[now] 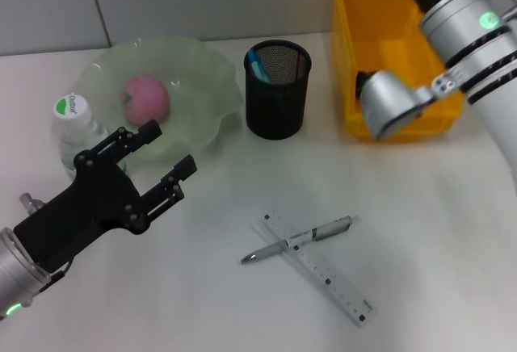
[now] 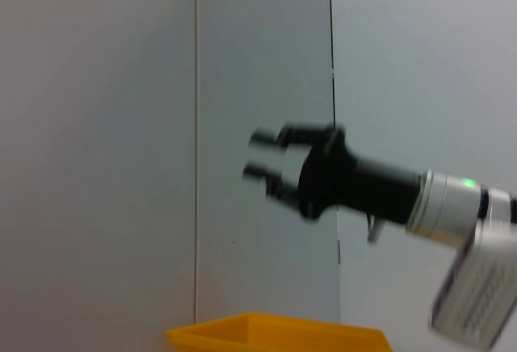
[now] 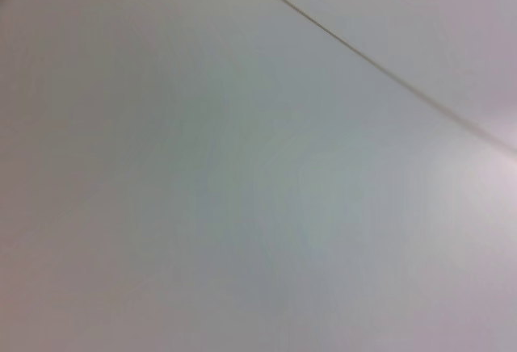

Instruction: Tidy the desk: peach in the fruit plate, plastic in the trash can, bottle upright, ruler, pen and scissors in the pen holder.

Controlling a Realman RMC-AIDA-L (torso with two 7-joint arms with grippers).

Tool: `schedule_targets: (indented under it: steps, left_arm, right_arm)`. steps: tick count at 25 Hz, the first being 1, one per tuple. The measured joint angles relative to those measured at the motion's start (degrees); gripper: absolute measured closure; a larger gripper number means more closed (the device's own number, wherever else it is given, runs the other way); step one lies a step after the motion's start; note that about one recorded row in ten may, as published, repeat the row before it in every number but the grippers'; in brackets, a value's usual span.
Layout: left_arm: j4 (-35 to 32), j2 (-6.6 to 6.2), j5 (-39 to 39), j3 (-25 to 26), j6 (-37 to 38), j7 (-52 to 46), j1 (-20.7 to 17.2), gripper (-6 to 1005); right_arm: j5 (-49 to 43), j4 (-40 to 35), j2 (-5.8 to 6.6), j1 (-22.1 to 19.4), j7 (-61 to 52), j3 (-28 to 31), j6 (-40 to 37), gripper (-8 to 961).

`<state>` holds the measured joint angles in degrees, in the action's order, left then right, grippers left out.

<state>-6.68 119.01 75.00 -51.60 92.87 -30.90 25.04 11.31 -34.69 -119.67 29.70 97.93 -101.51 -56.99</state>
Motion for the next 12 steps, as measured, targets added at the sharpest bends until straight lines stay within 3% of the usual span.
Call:
schedule_targets:
  steps: [3,9,12]
  left_arm:
    - [0.02,0.06,-0.01,0.01,-0.09,-0.01,-0.03,336]
    - [2.26,0.17,0.41,-1.36,3.1,-0.59,0.35,334]
    - [2.26,0.17,0.46,-2.12,3.78,-0.57,0.33,333]
  right_arm:
    - [4.3,-1.88,-0.09,-0.44,-8.41,-0.82,-1.77,578]
    - [20.65,-4.01,-0.2,-0.83,-42.62,-7.1,-2.98,577]
    - [21.54,-4.46,-0.21,-1.15,-52.27,-7.61,-2.6,577]
